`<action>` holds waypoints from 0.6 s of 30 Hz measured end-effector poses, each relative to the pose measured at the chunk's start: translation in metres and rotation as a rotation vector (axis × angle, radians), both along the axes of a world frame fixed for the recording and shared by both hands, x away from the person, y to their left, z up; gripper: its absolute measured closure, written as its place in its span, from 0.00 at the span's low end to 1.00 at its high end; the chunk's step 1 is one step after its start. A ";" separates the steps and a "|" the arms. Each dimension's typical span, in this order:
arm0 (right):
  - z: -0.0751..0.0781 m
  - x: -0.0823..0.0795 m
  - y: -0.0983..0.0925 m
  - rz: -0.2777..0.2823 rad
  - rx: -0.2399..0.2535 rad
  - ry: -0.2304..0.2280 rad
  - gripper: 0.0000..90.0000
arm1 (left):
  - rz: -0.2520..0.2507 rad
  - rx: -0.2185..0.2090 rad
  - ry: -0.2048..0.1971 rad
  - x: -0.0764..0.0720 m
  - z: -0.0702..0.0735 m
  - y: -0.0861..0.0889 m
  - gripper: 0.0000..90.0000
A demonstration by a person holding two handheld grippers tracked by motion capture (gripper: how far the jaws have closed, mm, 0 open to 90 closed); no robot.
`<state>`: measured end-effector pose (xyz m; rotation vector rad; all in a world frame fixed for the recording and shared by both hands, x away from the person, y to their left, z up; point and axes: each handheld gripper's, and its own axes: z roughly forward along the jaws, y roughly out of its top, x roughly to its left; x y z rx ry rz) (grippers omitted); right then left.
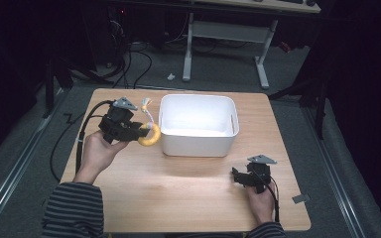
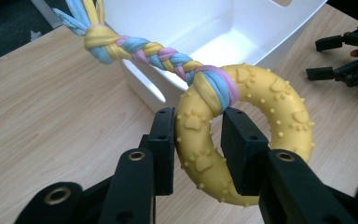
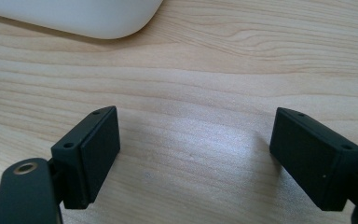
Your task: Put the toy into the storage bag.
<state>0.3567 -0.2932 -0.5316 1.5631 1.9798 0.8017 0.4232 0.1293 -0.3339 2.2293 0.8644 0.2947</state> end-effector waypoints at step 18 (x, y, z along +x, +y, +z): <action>0.000 0.000 0.000 0.001 0.000 0.000 0.18 | -0.022 -0.015 0.019 0.026 0.000 -0.027 0.74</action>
